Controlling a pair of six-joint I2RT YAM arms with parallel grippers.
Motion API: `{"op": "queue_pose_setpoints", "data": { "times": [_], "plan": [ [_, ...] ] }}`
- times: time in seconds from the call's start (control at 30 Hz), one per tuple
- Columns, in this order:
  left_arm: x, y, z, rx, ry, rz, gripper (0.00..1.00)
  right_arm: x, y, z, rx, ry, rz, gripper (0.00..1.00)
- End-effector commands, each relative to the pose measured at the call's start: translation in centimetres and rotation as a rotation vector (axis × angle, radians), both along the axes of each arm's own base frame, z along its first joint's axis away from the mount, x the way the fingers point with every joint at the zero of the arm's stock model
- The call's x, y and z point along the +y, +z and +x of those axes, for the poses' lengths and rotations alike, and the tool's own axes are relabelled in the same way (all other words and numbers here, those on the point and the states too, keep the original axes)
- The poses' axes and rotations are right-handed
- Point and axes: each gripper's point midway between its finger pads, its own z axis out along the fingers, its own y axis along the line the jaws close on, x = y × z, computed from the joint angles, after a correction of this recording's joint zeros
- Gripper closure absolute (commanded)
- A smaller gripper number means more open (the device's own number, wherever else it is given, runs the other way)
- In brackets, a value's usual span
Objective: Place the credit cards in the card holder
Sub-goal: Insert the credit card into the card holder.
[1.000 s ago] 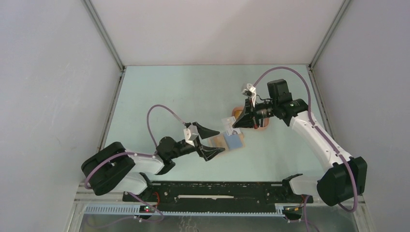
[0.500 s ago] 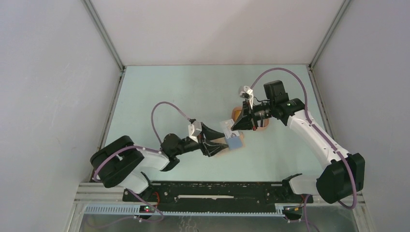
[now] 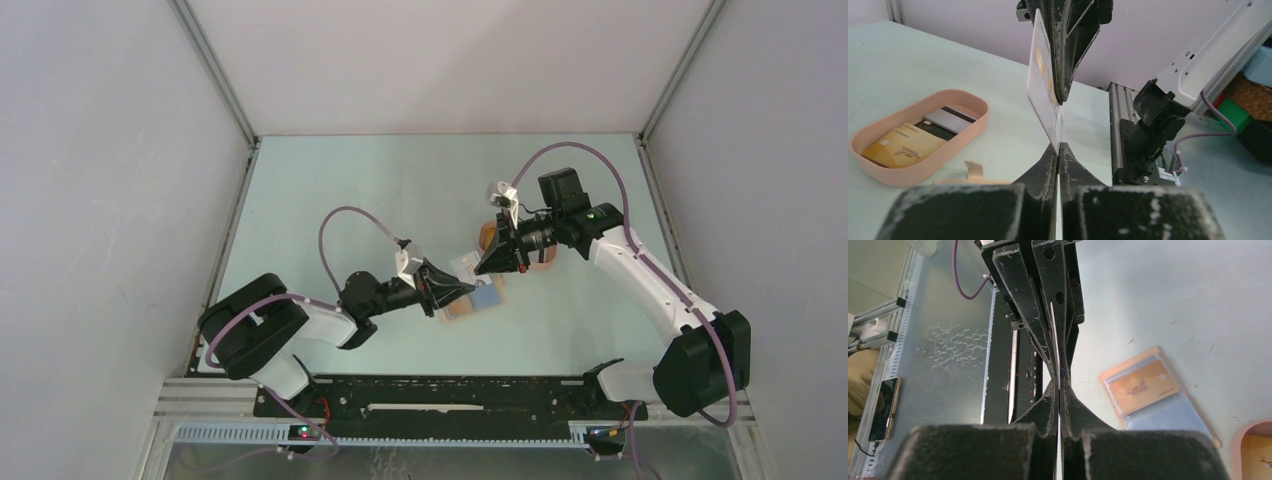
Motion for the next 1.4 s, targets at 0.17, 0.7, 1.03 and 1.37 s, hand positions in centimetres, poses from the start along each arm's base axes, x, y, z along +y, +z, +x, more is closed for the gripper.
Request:
{"op": "queue_pose_setpoints", "data": {
  "times": [0.17, 0.7, 1.03, 1.37],
  "plan": [
    [-0.2, 2.2, 0.2, 0.083, -0.098, -0.07, 1.0, 0.2, 0.3, -0.6, -0.021, 0.03, 0.01, 0.8],
    [-0.2, -1.6, -1.1, 0.265, -0.215, 0.096, 1.0, 0.0, 0.7, -0.4, 0.017, 0.019, 0.003, 0.43],
    [0.2, -2.5, -0.9, 0.25, -0.204, 0.244, 1.0, -0.3, 0.3, -0.4, 0.016, 0.03, -0.032, 0.54],
    [0.6, -2.1, -0.1, 0.254, -0.173, 0.258, 0.97, -0.3, 0.1, -0.4, 0.036, 0.031, -0.038, 1.0]
  ]
}}
